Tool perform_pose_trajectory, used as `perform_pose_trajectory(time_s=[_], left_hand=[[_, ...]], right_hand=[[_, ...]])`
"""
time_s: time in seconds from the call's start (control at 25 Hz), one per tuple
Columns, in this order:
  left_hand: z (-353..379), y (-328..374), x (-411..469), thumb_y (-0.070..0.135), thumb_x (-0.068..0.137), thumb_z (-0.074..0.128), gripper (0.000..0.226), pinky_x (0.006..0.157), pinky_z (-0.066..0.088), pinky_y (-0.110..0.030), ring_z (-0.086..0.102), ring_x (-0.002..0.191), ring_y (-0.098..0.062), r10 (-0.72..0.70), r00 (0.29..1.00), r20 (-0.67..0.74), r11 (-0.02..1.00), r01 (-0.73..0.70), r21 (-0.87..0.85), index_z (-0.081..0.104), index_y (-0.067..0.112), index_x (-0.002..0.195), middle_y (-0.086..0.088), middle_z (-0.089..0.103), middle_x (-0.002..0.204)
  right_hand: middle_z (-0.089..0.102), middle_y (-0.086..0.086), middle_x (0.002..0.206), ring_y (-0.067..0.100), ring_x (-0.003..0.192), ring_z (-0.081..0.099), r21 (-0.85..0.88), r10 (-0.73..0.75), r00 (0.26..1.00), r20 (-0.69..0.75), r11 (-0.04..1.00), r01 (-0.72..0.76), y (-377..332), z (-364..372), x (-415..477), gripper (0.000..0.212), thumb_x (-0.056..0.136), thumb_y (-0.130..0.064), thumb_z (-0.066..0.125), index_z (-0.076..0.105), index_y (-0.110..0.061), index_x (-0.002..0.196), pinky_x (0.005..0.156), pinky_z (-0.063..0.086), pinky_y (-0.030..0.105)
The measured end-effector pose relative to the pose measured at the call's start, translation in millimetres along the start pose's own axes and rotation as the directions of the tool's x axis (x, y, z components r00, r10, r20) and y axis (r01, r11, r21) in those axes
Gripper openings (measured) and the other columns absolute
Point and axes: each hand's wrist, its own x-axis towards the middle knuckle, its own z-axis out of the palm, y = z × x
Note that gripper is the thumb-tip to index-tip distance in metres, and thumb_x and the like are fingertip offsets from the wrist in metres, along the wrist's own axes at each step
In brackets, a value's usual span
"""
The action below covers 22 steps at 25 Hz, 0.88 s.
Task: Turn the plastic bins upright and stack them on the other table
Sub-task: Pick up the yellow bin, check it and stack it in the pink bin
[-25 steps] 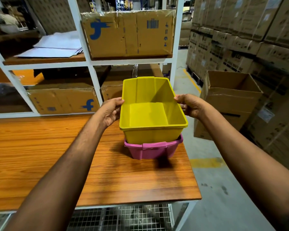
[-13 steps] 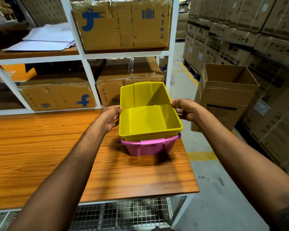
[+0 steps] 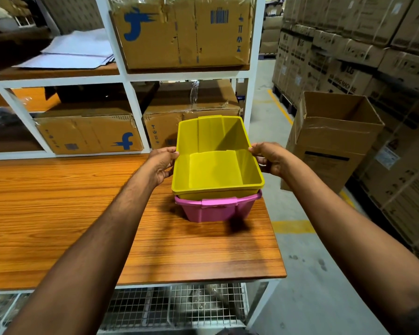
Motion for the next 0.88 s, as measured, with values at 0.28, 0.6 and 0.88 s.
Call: perform_pose_trajectory(time_s=[0.28, 0.6, 0.88], left_hand=[[1.9, -4.4, -2.6, 0.005, 0.101, 0.058, 0.030, 0.083, 0.054, -0.033, 0.061, 0.051, 0.000, 0.000, 1.000, -0.019, 0.998, -0.001, -0.062, 0.063, 0.007, 0.131, 0.005, 0.070, 0.062], [-2.6, -7.9, 5.1, 0.005, 0.100, 0.060, 0.022, 0.077, 0.056, -0.031, 0.065, 0.064, -0.003, -0.011, 1.000, -0.012, 0.995, 0.009, -0.104, 0.066, 0.013, 0.120, 0.002, 0.072, 0.075], [-9.1, -4.2, 9.0, 0.005, 0.099, 0.063, 0.033, 0.069, 0.055, -0.028, 0.067, 0.081, -0.009, -0.013, 0.999, -0.046, 0.997, 0.009, -0.076, 0.064, 0.009, 0.132, -0.002, 0.071, 0.095]], right_hand=[[0.072, -0.001, 0.095, 0.011, 0.081, 0.065, -0.084, -0.032, 0.999, 0.034, 0.996, 0.035, -4.4, -5.9, 0.4, 0.021, 0.100, -0.010, 0.059, 0.069, -0.017, 0.117, 0.070, 0.050, 0.028], [0.072, 0.000, 0.099, 0.010, 0.084, 0.064, -0.150, -0.065, 0.997, 0.041, 0.986, 0.071, -8.0, 0.6, 2.9, 0.022, 0.101, -0.006, 0.056, 0.072, -0.021, 0.104, 0.068, 0.050, 0.026], [0.070, 0.005, 0.113, 0.018, 0.104, 0.065, -0.159, -0.086, 0.996, 0.010, 0.984, 0.086, -10.3, 8.8, 1.1, 0.021, 0.099, -0.005, 0.062, 0.069, -0.016, 0.115, 0.071, 0.051, 0.028]])
